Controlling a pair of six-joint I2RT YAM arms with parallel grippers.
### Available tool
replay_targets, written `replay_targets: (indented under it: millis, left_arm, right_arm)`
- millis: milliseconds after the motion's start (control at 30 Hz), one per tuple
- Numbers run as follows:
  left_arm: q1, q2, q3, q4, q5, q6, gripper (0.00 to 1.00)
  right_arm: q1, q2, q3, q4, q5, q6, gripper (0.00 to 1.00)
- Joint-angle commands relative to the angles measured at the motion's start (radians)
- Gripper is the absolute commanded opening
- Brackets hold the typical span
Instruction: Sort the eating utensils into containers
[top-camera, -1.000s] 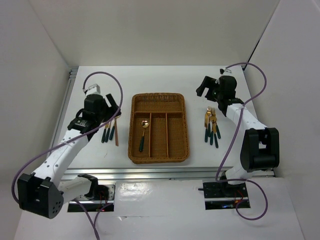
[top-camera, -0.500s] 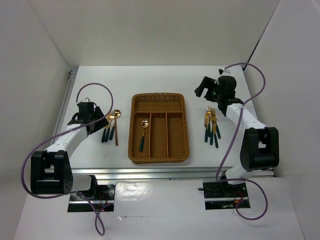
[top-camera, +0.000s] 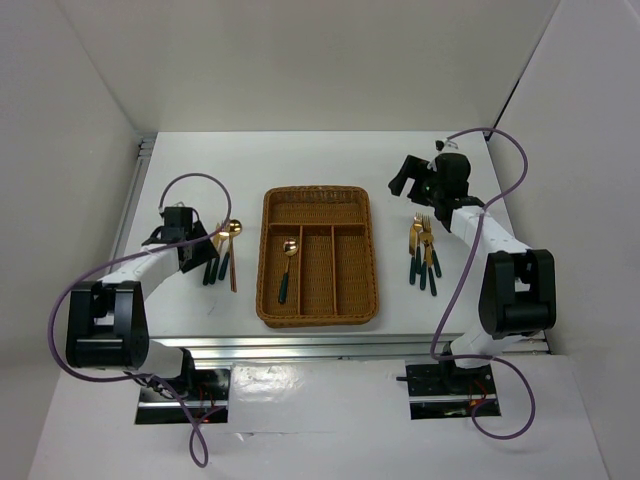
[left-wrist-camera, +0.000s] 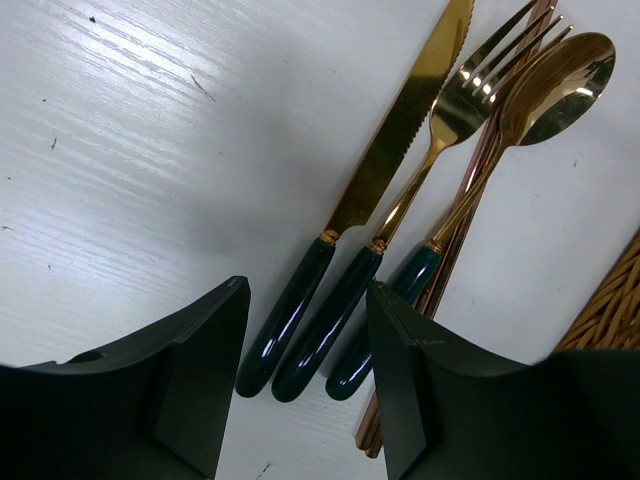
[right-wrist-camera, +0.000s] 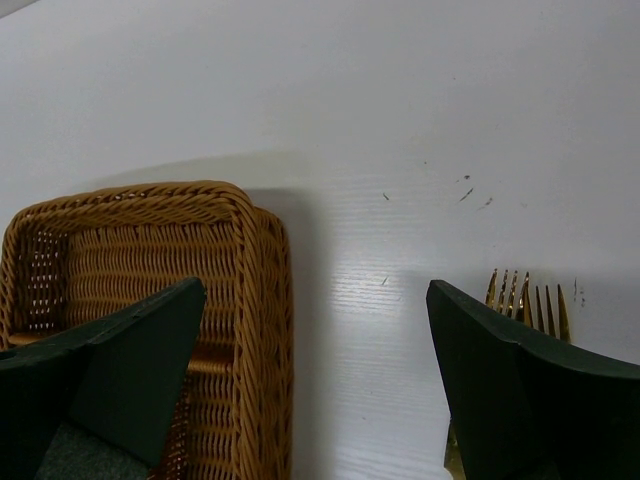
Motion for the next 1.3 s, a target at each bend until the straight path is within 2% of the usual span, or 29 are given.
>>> replay_targets:
  millis: [0,500,933,1067,1267]
  left_arm:
    - [0.007,0.013,-0.001,0.021,-0.027,0.020,0.64]
    - [0.007,0.102,0.029,0.012,-0.045,0.029,0.54]
    - [0.007,0.138,0.057,0.003,-0.036,0.038,0.26]
    - [0.007,0.138,0.057,0.003,-0.036,0.038,0.26]
    - [0.007,0.148,0.066,-0.017,-0.057,0.047,0.43]
  right_arm:
    - [-0.004,0.005,0.023,0.022,0.020,0.002,1.00]
    - [-0.004,0.015,0.032,0.022,0.020,0.002,1.00]
    - [-0.004,0.024,0.032,0.013,0.029,0.002,1.00]
    - [-0.004,0.024,0.032,0.013,0.029,0.002,1.00]
    - [-0.004,0.024,0.032,0.013,0.029,0.002,1.00]
